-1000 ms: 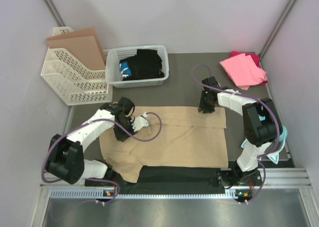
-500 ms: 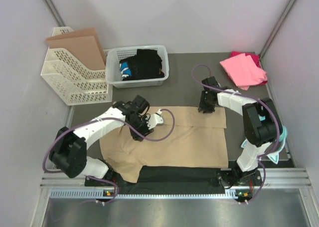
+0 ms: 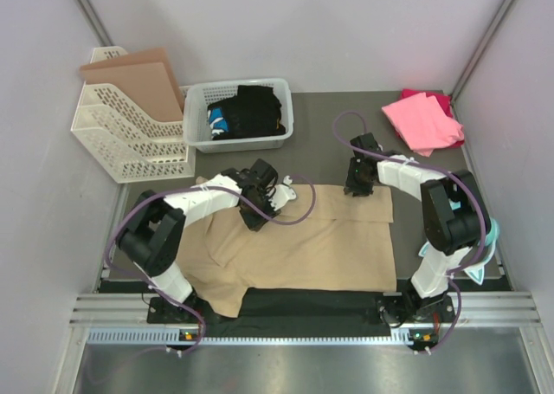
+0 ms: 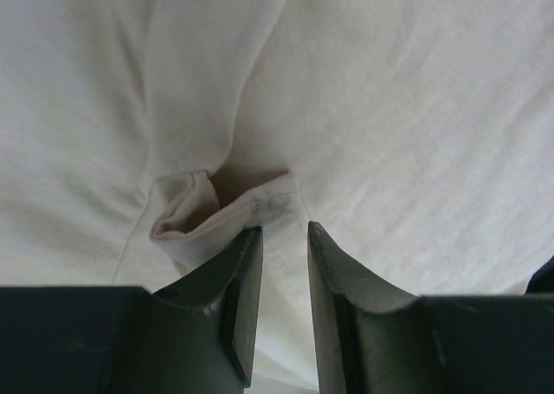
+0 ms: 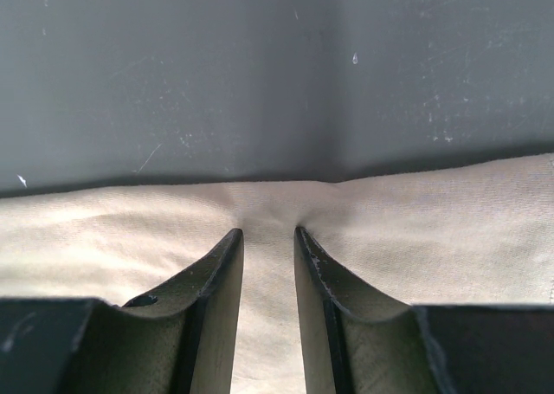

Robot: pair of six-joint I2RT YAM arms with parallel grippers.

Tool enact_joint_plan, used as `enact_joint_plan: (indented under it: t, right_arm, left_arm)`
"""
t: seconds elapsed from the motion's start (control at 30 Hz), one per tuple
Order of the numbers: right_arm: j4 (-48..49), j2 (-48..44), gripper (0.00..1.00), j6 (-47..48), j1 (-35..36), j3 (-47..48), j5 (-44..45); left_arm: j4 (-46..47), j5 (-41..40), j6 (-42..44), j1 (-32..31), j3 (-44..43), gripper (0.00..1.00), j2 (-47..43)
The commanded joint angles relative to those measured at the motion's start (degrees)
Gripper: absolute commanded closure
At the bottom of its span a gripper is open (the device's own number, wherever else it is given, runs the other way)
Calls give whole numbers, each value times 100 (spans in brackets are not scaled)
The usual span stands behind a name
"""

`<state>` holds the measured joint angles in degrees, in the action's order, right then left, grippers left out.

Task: Fold and stack the t-shirts
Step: Fold the flattened tshirt in 1/3 of the way

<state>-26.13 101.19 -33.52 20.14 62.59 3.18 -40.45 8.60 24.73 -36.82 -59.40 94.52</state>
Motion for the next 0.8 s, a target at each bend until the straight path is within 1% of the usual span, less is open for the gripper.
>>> enact_joint_plan:
  t: [0.0,0.17,0.27,0.33,0.37,0.47,0.57,0.6,0.67,0.7,0.77]
  right_arm:
    - [55,-231,69,56,78,-124,157]
    - [73,-240,69,73,78,-177,174]
    - [108,-240,69,73,78,-194,165]
    - [117,-231,69,56,78,-186,165]
    - [108,-214,69,73,86,-194,165]
    - [134,-213,69,73,86,-203,139]
    - [152,-231,69,65,95,-229,139]
    - [152,-231,69,56,113,-229,148]
    - [161,-248,69,65,104,-256,148]
    - [170,-266,69,65,104,-256,139]
    - [170,-266,69,65,104,-273,148]
  left_arm:
    - [353,-201,-276,-71,-327,67,251]
    - [336,-210,-215,-80,-406,66,523]
    - [309,-175,-179,-89,-424,64,602]
    - [257,-157,-179,-80,-459,62,611]
    - [248,-148,-188,-80,-459,59,594]
    - [335,-218,-179,-80,-433,59,515]
    - [336,-210,-144,-89,-441,65,541]
    - [301,-192,-118,-89,-441,74,550]
    - [292,-218,-100,-89,-450,81,620]
    - [292,-236,-83,-89,-441,88,629]
    - [292,-236,-65,-89,-415,93,603]
